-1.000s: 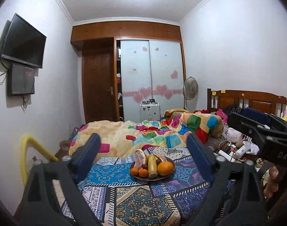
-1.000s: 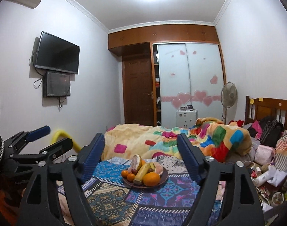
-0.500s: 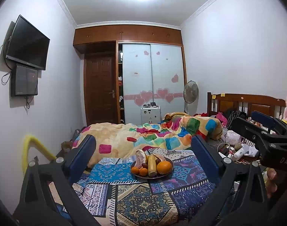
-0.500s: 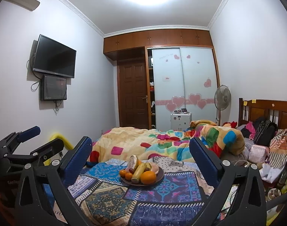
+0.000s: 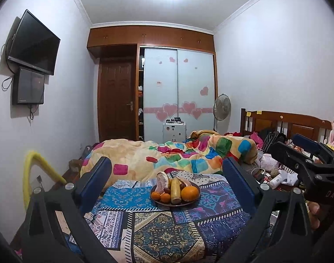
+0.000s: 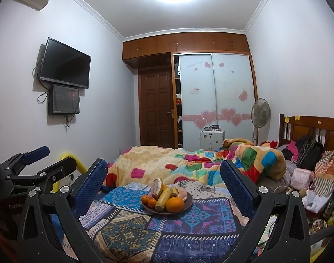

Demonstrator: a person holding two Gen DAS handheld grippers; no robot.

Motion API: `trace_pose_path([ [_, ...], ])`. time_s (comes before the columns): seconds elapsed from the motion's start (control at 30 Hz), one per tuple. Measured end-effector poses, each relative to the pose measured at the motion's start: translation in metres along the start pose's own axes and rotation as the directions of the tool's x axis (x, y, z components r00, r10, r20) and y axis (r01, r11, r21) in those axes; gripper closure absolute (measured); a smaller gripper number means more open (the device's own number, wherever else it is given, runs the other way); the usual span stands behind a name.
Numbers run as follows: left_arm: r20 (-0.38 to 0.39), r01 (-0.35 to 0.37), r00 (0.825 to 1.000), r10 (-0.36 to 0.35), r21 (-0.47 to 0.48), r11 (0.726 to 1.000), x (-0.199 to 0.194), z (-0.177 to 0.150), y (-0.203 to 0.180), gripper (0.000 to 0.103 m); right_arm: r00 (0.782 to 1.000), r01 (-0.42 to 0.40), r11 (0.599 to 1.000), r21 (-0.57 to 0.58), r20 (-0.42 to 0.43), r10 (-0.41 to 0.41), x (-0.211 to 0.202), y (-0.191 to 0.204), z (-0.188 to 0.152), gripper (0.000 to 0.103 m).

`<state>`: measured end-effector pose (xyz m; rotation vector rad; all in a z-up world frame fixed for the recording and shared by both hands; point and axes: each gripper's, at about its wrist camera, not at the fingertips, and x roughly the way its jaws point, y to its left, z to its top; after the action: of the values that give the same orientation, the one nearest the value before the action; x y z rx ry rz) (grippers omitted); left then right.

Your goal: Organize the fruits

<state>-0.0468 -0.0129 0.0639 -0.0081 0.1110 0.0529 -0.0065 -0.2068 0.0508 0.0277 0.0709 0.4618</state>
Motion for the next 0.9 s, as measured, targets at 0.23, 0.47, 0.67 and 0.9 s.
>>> trace_pose_path([
  [0.23,0.000,0.001,1.000,-0.001,0.002,1.000,0.0006,-0.0002,-0.0002,0.000,1.000,-0.003,1.000,0.001,-0.002,0.003,-0.0007,0.0001,0.0007,0.000],
  [0.47,-0.002,0.007,1.000,-0.007,0.005,1.000,0.0021,-0.0015,-0.0024,0.000,1.000,-0.001,1.000,0.003,-0.004,0.001,-0.0009,0.0009,0.0015,0.000],
  [0.67,-0.004,0.011,1.000,-0.011,0.002,1.000,0.0017,-0.0023,-0.0032,0.000,1.000,0.005,1.000,0.004,-0.005,-0.005,-0.0012,0.0006,0.0015,0.000],
  [0.9,-0.014,0.022,1.000,-0.022,0.005,1.000,0.0030,-0.0031,-0.0061,0.000,1.000,0.004,1.000,0.005,-0.009,-0.004,-0.0013,0.0006,0.0016,0.000],
])
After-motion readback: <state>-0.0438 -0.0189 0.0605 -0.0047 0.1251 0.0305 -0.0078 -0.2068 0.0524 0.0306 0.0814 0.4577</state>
